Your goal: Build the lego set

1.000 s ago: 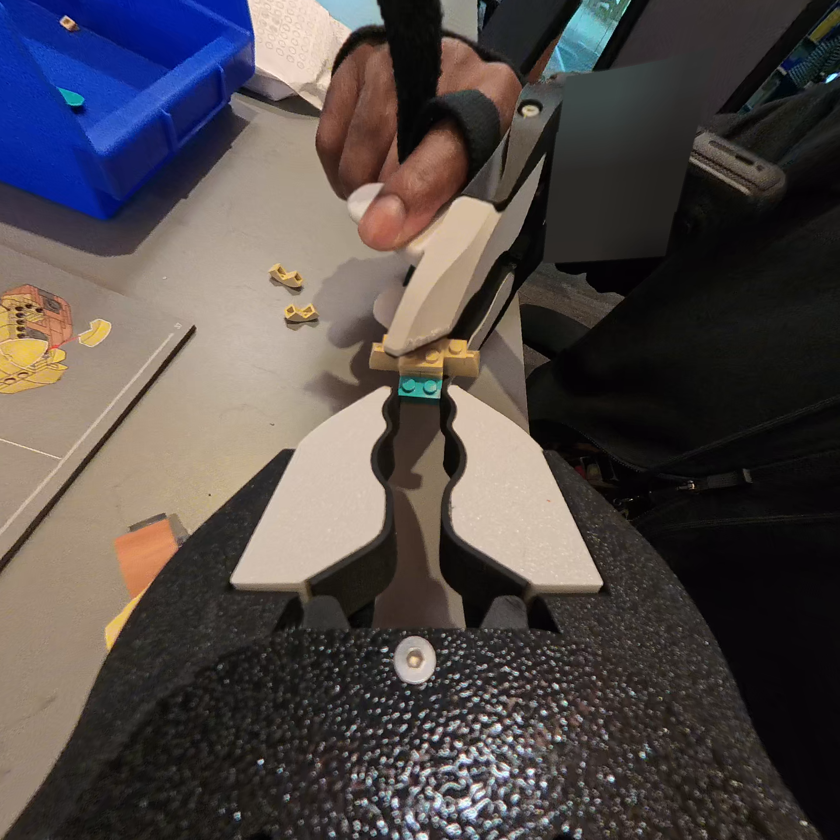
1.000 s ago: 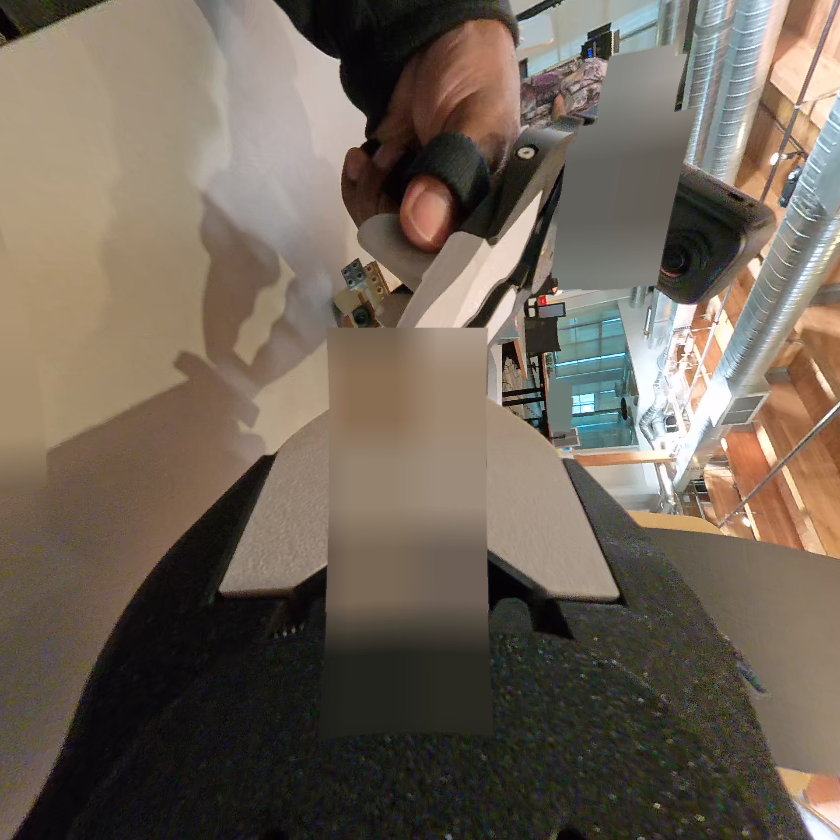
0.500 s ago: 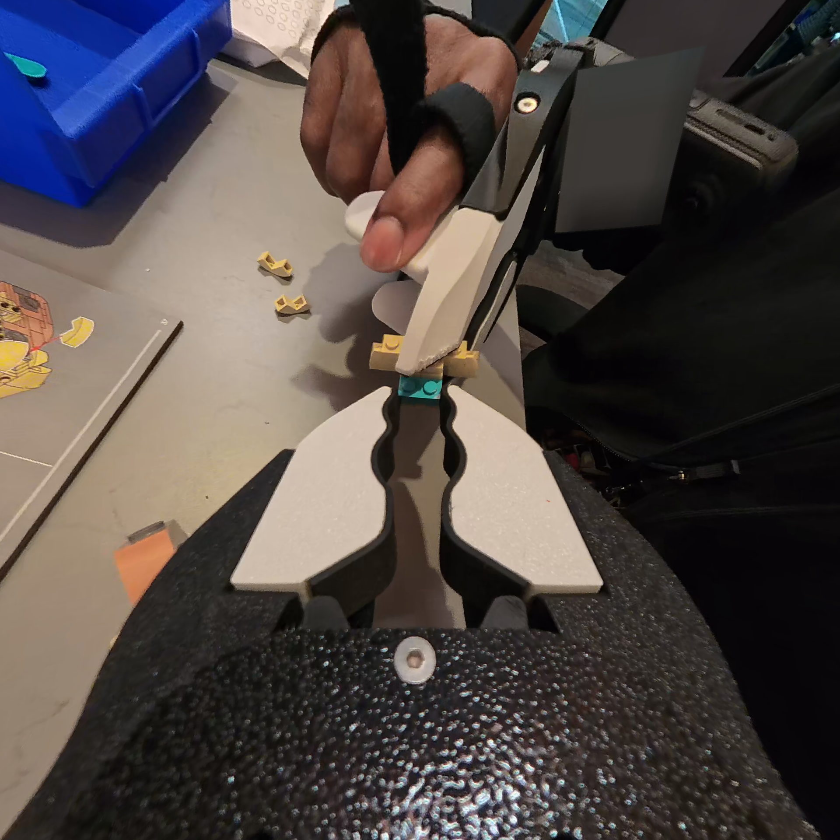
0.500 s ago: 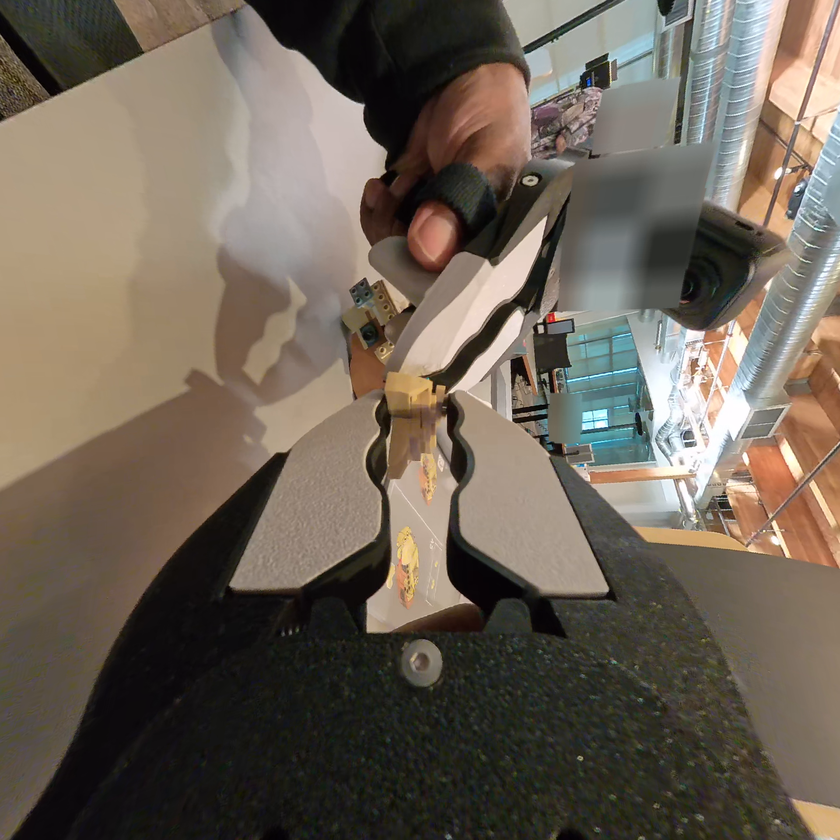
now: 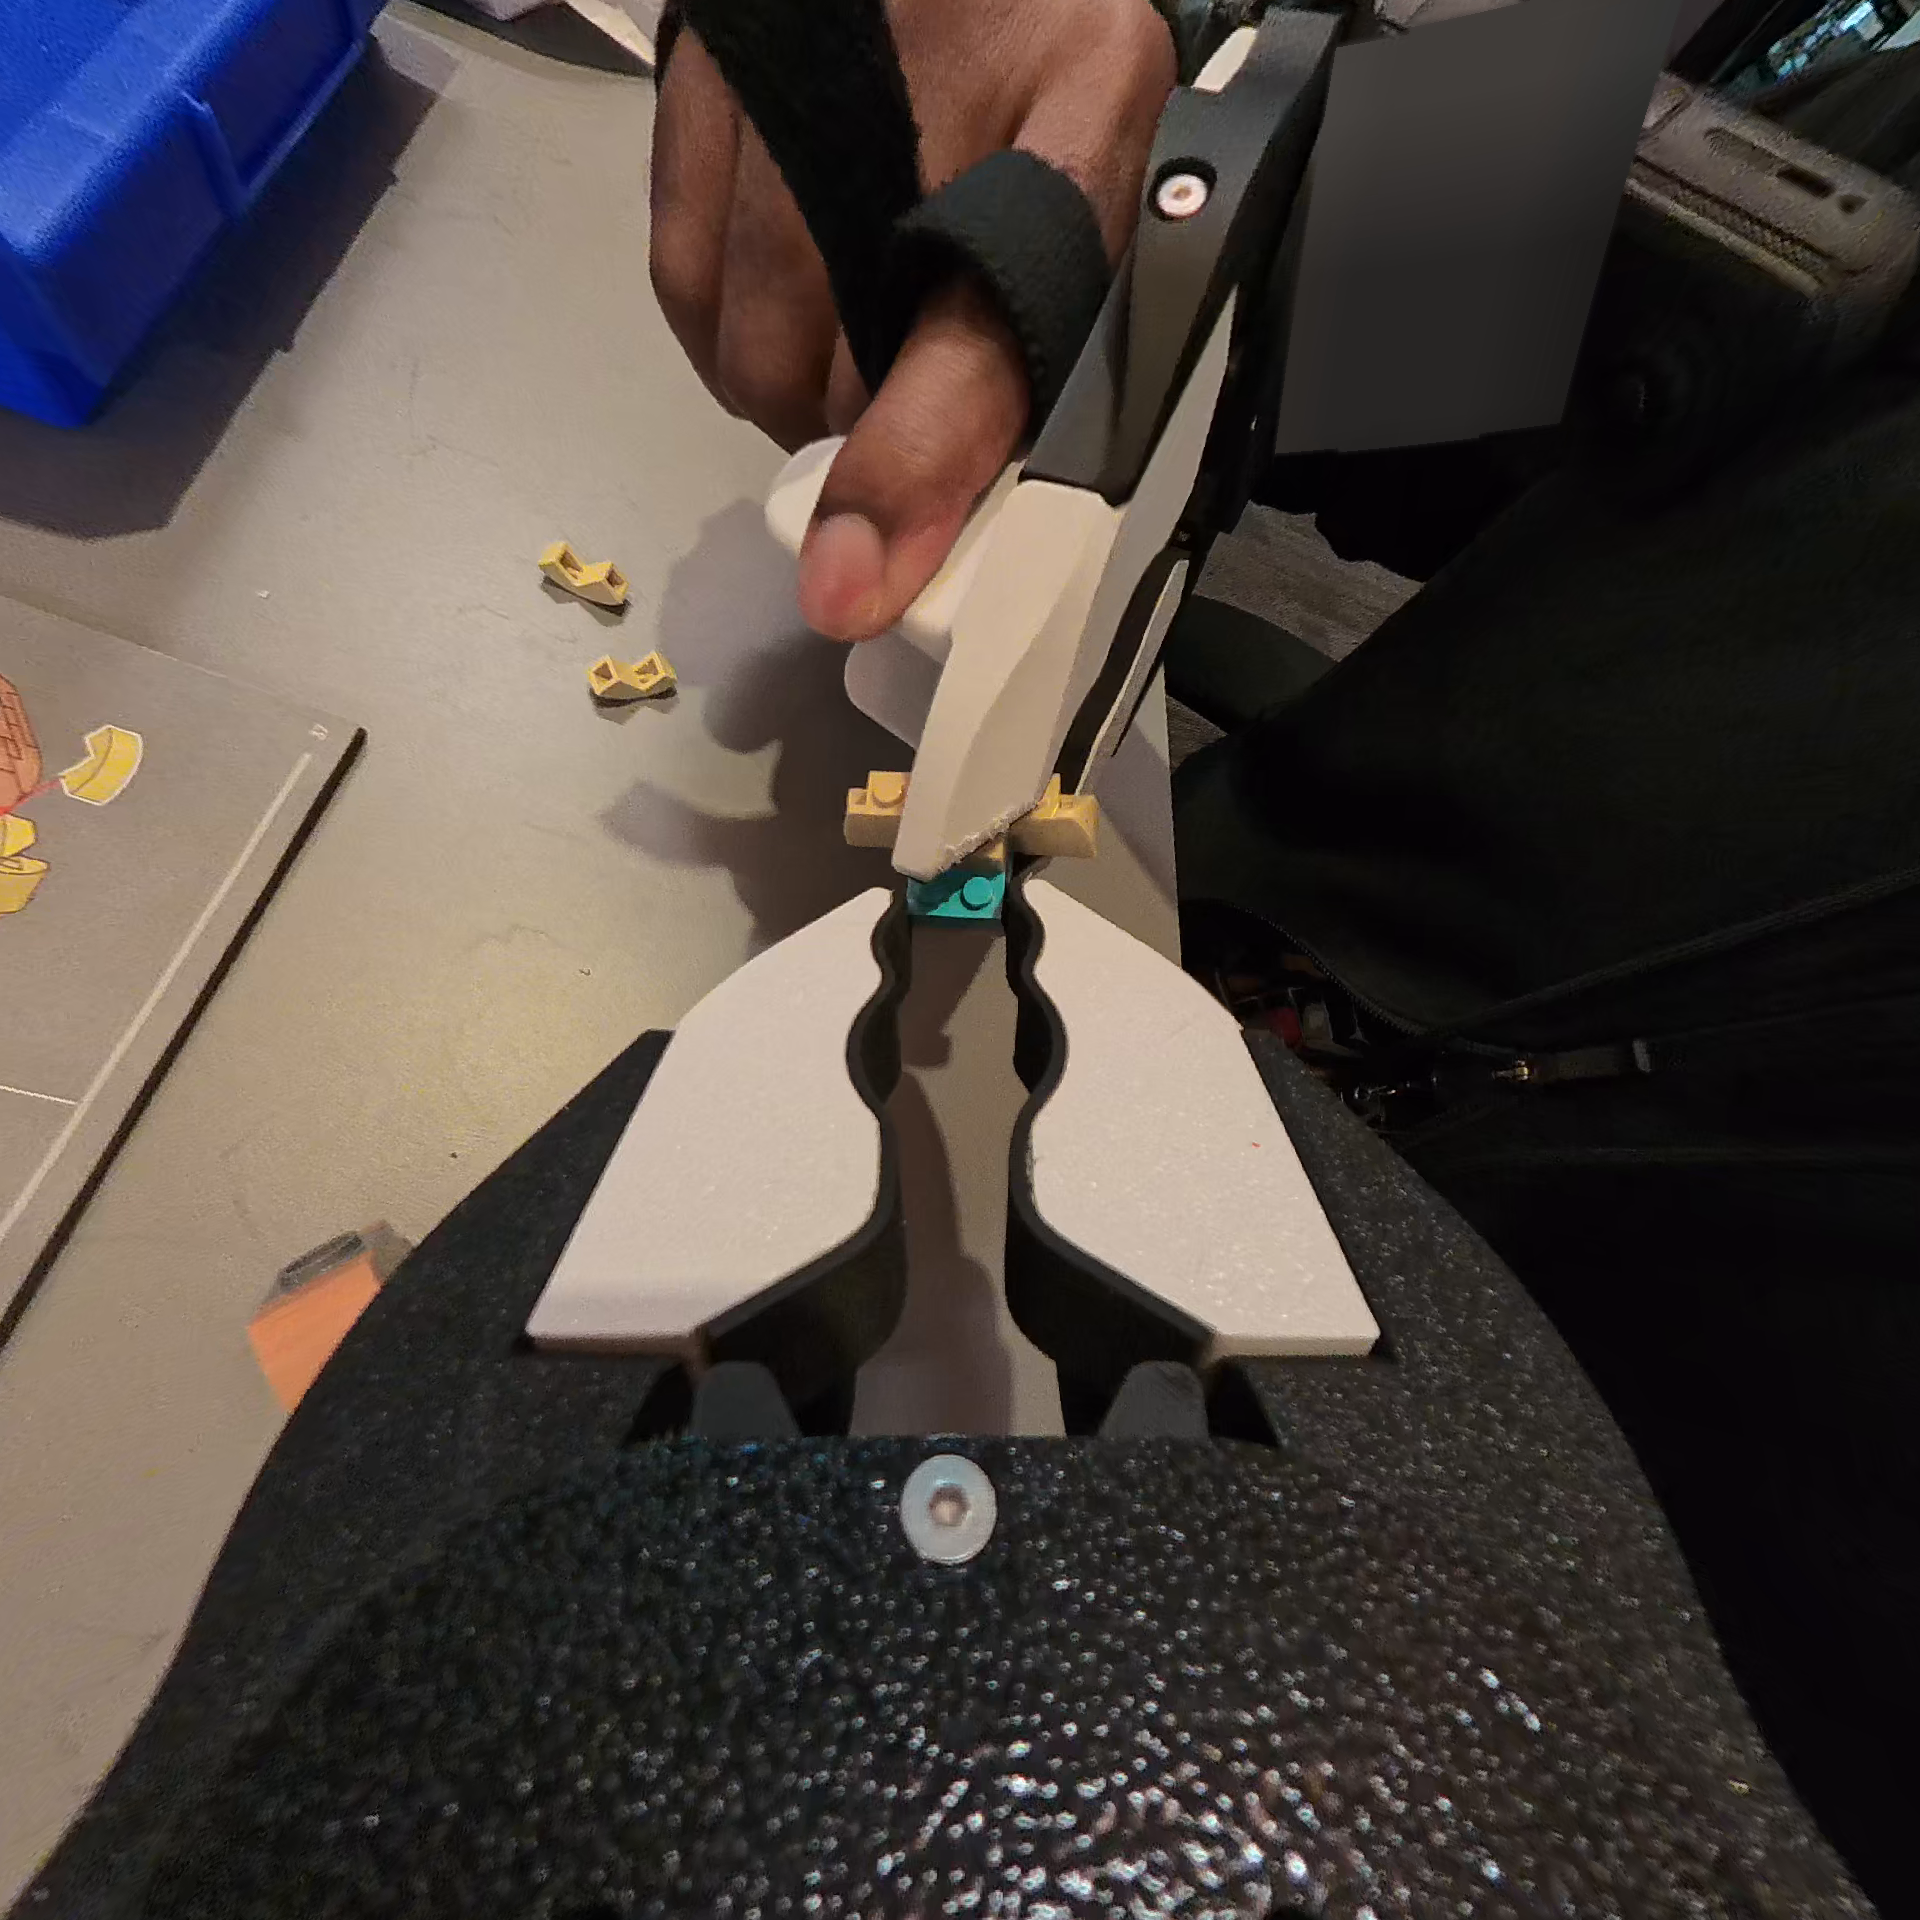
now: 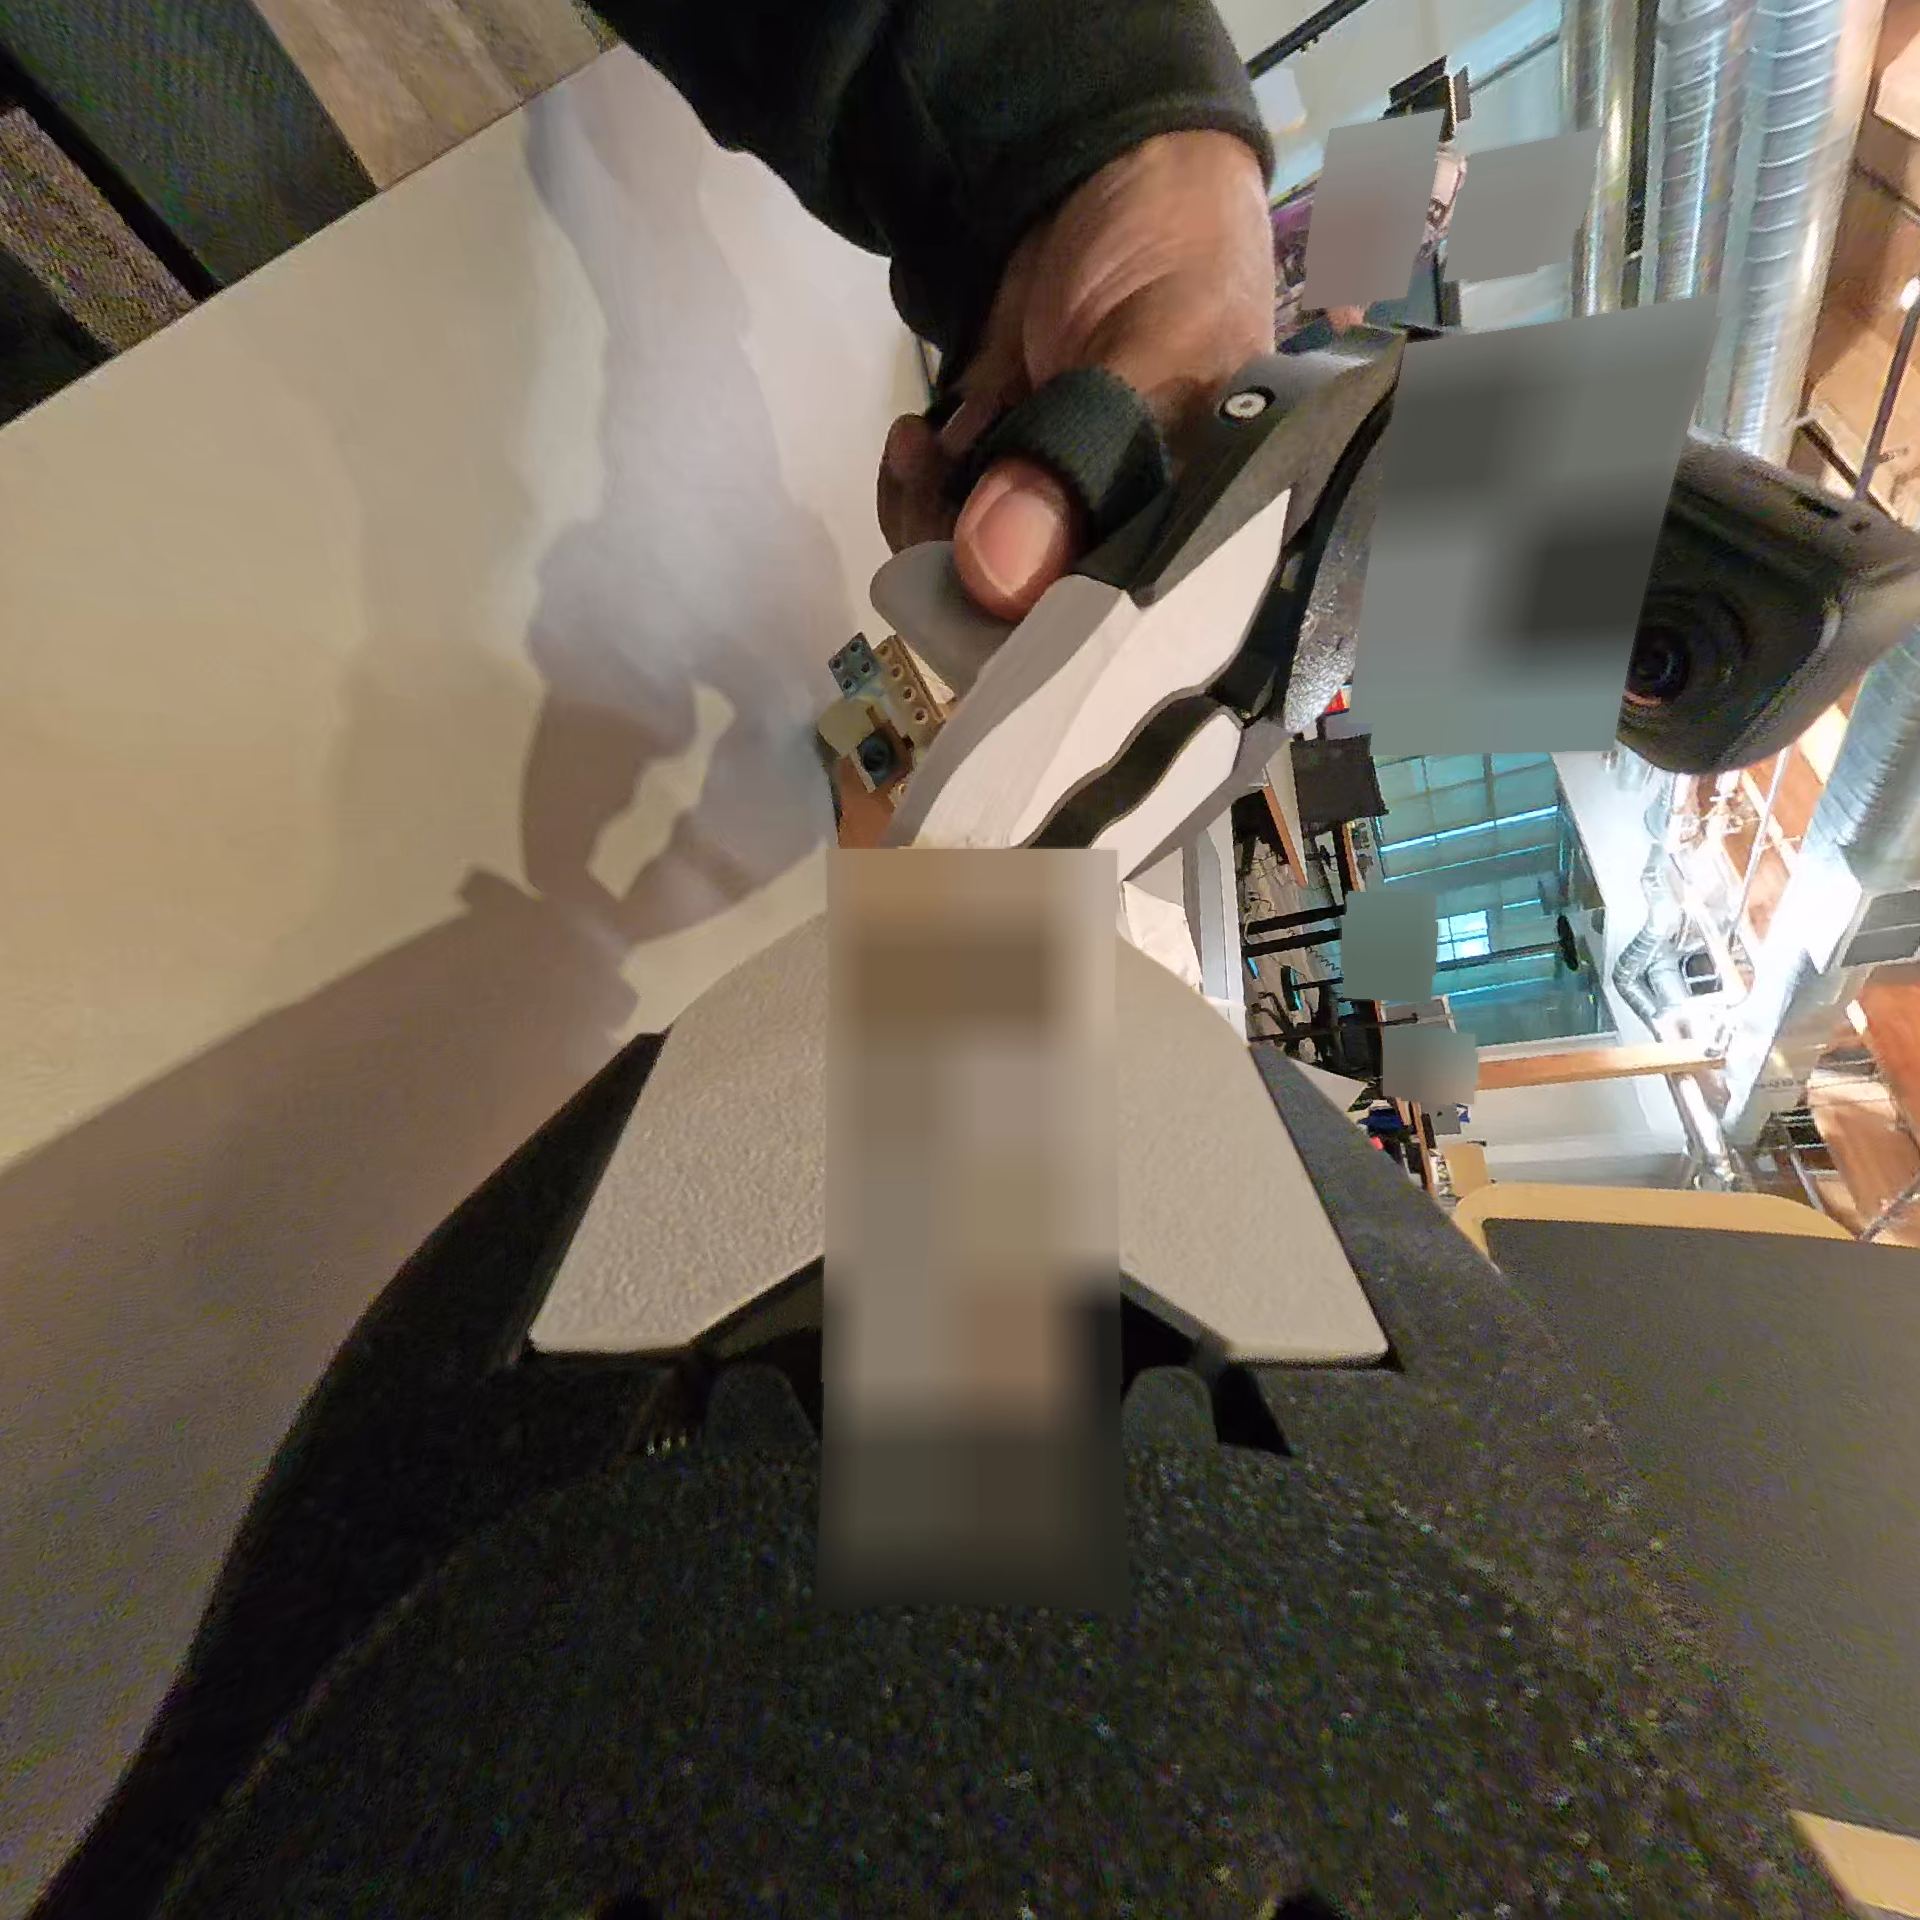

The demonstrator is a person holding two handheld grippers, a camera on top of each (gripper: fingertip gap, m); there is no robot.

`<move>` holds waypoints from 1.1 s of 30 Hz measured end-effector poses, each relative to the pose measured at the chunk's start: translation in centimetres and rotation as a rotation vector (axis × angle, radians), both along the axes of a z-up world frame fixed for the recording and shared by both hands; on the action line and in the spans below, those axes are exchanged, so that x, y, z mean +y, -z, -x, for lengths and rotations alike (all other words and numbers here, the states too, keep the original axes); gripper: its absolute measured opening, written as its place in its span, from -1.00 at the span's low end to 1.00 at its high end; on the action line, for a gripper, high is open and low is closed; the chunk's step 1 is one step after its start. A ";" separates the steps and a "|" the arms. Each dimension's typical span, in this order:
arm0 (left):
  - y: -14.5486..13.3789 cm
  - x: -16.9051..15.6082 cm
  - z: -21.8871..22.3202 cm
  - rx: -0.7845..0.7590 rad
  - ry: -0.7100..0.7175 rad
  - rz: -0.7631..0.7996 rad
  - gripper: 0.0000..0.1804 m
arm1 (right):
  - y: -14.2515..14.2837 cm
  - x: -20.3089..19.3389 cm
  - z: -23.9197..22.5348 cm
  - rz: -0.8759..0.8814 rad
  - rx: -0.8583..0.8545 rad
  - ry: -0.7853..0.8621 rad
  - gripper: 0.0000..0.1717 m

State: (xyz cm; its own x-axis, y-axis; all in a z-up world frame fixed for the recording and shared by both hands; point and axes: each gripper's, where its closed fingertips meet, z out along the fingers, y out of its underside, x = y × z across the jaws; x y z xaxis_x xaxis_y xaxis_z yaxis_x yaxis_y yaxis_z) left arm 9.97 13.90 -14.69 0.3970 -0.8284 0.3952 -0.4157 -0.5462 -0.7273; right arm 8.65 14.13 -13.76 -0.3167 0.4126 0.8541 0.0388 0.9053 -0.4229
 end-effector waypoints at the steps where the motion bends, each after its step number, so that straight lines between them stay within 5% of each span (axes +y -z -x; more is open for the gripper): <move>1: -0.1 0.0 0.0 -0.004 -0.002 -0.003 -0.82 | -0.1 0.1 0.0 0.009 0.005 0.003 -0.76; 11: -0.3 0.6 0.1 -0.004 -0.056 -0.073 -0.81 | -0.3 0.5 0.1 0.079 0.085 0.030 -0.73; 14: 0.5 0.7 0.2 0.020 -0.082 -0.100 -0.81 | -0.1 0.8 0.0 0.070 0.097 0.063 -0.50; 21: 2.0 1.1 0.6 0.043 -0.144 -0.146 -0.82 | 1.3 1.9 -0.4 0.045 0.066 0.113 -0.47; 27: 3.5 1.9 1.1 0.173 -0.214 -0.226 -0.81 | 3.2 4.2 -1.8 0.081 -0.044 0.185 -0.52; 33: 5.9 2.2 0.7 0.258 -0.237 -0.230 -0.81 | 5.2 8.3 -4.7 0.318 -0.213 0.356 -0.58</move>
State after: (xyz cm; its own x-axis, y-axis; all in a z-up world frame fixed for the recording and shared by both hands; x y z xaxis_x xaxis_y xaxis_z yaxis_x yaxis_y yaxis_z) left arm 9.26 16.05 -20.60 0.6490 -0.7572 0.0736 -0.4822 -0.4842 -0.7301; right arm 13.37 22.44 -18.99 -0.2626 0.7549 0.6010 0.4359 0.6485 -0.6240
